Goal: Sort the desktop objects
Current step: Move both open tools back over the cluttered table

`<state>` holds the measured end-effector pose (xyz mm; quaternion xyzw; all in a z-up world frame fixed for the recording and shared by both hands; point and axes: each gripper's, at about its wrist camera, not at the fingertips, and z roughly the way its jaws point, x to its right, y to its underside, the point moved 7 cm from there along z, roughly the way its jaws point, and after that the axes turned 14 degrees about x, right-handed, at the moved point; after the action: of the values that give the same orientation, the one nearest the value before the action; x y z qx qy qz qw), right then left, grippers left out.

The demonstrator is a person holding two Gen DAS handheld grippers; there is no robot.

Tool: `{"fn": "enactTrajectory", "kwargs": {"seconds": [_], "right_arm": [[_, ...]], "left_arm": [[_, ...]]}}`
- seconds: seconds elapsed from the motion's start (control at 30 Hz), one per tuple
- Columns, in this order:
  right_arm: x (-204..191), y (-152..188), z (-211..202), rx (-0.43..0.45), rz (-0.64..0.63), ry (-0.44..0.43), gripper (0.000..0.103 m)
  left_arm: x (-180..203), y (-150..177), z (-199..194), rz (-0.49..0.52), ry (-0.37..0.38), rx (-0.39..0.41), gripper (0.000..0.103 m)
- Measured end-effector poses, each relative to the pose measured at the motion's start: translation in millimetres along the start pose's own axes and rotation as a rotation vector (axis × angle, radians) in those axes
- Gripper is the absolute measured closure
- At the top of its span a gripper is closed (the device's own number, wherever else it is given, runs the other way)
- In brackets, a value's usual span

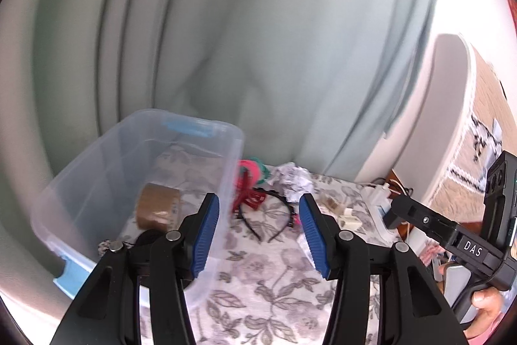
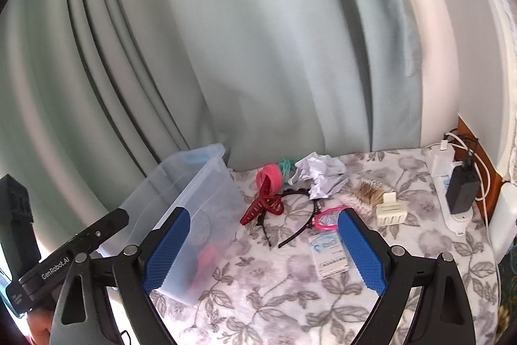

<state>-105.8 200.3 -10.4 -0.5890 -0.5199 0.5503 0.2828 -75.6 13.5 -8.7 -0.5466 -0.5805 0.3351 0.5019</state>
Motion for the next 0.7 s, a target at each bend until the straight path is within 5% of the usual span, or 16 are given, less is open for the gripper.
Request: {"fn": "enactTrajectory", "kwargs": {"seconds": [0.3,0.43,0.7], "right_arm": [[52.6,-0.7,-21.0,0.048,0.040,-0.050,0.000],[72.5,3.1,-28.1,0.107,0.030,-0.022,0.000],[111.0,19.3,-25.0,0.072,0.020,0.069,0.000]], "left_arm": [[56.7,18.2,17.2,0.126,-0.003,-0.073,0.038],[81.5,29.8,26.9,0.165,0.032,-0.087,0.032],[113.4,63.8,55.2,0.193,0.034,-0.157,0.032]]}}
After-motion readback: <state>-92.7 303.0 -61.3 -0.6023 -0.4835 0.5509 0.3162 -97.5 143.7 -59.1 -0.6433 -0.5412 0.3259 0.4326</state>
